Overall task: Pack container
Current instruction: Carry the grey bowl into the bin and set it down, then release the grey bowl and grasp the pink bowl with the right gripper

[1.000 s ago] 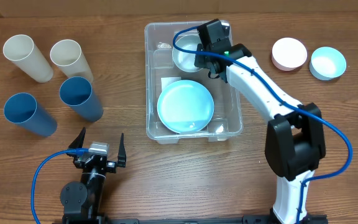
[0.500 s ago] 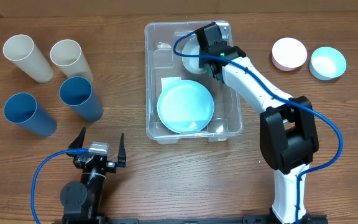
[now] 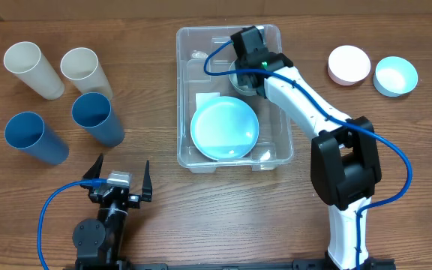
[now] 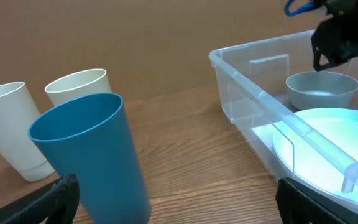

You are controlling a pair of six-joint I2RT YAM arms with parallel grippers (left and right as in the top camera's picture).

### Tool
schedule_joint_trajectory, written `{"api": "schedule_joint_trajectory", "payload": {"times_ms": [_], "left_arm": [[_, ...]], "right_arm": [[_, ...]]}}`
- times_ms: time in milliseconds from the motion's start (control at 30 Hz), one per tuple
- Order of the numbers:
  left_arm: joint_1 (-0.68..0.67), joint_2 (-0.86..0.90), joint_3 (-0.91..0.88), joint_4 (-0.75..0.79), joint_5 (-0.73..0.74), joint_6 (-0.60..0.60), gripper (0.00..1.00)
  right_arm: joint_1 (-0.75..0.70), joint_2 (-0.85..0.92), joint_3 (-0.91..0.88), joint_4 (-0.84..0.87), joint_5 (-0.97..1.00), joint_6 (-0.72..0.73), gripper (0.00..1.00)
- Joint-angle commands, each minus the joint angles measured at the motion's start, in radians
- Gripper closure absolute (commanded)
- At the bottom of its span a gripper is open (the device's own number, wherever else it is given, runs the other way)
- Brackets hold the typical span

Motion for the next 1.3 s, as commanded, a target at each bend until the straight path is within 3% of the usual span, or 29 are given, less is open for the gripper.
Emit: {"api": "schedule_joint_trajectory", "payload": {"times_ms": [0, 167, 300, 367, 500, 767, 1133, 1267], "left_arm": [[0.005, -0.01, -0.003, -0.001, 0.008, 0.018, 0.0], [0.005, -0.01, -0.003, -0.001, 0.008, 0.018, 0.0], [0.005, -0.01, -0.003, -0.001, 0.008, 0.018, 0.0], [0.005, -0.01, -0.003, -0.001, 0.008, 0.018, 0.0], [0.005, -0.01, -0.003, -0.001, 0.008, 0.018, 0.0], [0.005, -0.01, -0.003, -0.001, 0.008, 0.018, 0.0], [0.005, -0.01, -0.003, -0.001, 0.008, 0.018, 0.0], [0.005, -0.01, -0.003, -0.001, 0.008, 0.018, 0.0]], "right_arm": [[0.051, -0.022, 0.182, -0.098, -0.021, 0.005, 0.46], [0.066, -0.084, 0.387, -0.265, -0.022, 0.13, 0.43], [0.003, -0.147, 0.46, -0.339, -0.007, 0.132, 0.41], [-0.043, -0.169, 0.461, -0.362, 0.008, 0.145, 0.41], [-0.202, -0.173, 0.459, -0.468, -0.001, 0.306, 0.36], [-0.517, -0.07, 0.369, -0.496, -0.292, 0.41, 0.37], [-0.582, 0.14, 0.316, -0.49, -0.307, 0.463, 0.38], [-0.582, 0.194, 0.315, -0.49, -0.307, 0.484, 0.44]]}}
